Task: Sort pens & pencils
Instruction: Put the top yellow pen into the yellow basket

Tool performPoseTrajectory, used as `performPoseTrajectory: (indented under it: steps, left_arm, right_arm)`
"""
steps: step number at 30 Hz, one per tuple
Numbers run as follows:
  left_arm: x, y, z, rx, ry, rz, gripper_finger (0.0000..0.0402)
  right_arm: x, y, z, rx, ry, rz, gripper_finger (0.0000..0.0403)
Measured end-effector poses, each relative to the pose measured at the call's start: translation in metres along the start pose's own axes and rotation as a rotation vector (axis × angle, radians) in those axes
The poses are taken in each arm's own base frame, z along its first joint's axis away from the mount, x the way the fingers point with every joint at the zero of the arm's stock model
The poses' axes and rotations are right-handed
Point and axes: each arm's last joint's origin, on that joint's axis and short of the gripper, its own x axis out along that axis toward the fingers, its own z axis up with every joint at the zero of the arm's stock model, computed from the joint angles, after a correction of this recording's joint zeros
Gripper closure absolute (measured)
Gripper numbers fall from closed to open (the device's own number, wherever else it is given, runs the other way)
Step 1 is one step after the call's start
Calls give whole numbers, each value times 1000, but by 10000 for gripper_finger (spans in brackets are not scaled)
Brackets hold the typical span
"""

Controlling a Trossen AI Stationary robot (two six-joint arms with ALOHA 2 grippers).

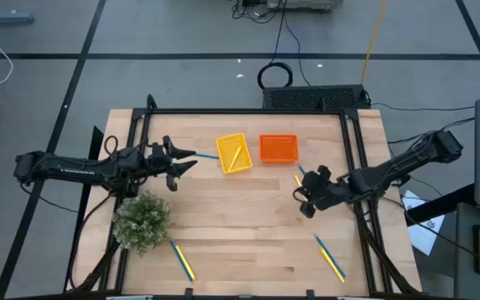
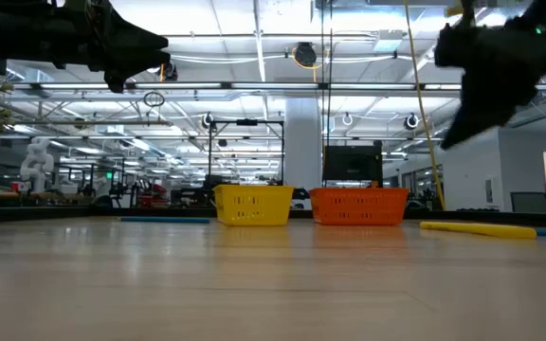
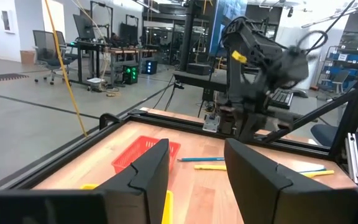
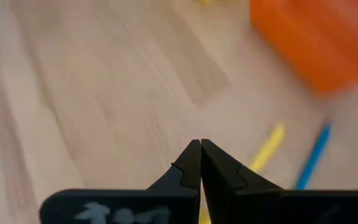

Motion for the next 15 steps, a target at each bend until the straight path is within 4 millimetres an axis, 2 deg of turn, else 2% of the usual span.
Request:
performPoseTrajectory:
  steps: [4, 8, 12, 15]
  left_arm:
    - [0, 0, 0, 3, 0, 3, 243]
    - [0, 0, 0, 4, -1, 7, 243]
    - [0, 0, 0, 17, -3, 9, 243]
    - [0, 0, 0, 28, -4, 9, 243]
  right_arm:
    - [15, -4, -12, 69, 103, -50, 403]
    - [29, -1, -18, 86, 64, -3, 403]
    - [36, -2, -20, -16, 25, 44, 403]
    - [38, -8, -25, 49, 67, 7, 402]
